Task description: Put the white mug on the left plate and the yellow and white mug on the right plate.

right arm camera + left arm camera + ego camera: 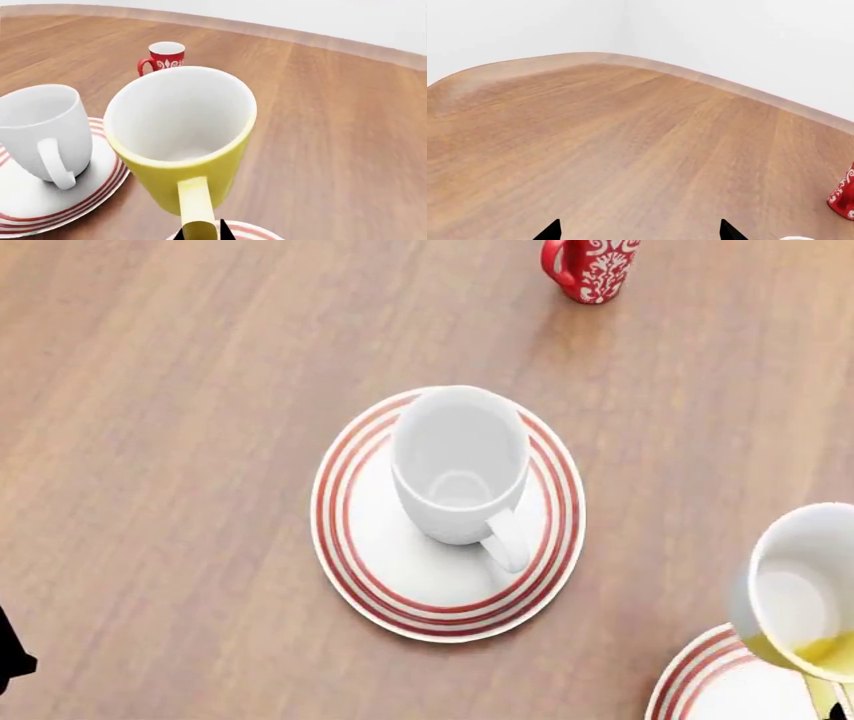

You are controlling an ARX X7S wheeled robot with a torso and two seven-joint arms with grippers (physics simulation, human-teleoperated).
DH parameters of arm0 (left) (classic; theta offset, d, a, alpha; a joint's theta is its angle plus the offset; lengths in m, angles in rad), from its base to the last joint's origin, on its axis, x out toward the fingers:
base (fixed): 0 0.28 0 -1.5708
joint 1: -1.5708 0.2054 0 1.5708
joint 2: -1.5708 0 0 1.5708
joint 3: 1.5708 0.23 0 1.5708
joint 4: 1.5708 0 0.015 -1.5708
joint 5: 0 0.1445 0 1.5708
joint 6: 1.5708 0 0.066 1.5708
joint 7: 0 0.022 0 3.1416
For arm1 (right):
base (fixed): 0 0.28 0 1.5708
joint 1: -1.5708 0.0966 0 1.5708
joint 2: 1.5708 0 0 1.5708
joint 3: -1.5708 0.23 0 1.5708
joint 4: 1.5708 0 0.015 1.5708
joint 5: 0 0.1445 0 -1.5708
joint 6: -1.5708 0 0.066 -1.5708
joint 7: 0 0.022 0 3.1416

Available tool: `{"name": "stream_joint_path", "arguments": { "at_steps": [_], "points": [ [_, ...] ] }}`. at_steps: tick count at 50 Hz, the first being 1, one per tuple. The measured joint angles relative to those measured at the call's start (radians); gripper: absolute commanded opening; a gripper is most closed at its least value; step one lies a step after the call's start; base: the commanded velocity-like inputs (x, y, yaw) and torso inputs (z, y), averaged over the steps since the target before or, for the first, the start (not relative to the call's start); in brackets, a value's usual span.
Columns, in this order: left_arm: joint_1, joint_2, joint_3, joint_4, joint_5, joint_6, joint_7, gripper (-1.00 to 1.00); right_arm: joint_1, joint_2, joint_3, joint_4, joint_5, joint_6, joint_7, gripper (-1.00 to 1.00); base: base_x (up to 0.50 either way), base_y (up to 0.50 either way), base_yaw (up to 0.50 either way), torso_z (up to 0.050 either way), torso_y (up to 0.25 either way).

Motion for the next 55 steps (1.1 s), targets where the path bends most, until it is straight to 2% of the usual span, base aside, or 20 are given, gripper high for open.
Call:
{"name": "stream_joint_path", "arguments": {
  "at_steps": [29, 55],
  "points": [
    [-0.013, -0.007, 0.027, -0.016, 0.014, -0.006, -0.001, 1.00, -0.182, -0.081, 0.093, 0.093, 0.038, -0.193, -0.091, -1.00, 0.00, 0.00, 0.00, 0.000, 0.000],
    [-0.008, -0.017, 0.028, -0.007, 0.010, -0.006, -0.009, 1.00, -0.182, -0.101, 0.072, 0.304, 0.022, -0.330, -0.148, -1.00, 0.00, 0.00, 0.00, 0.000, 0.000]
  ]
}}
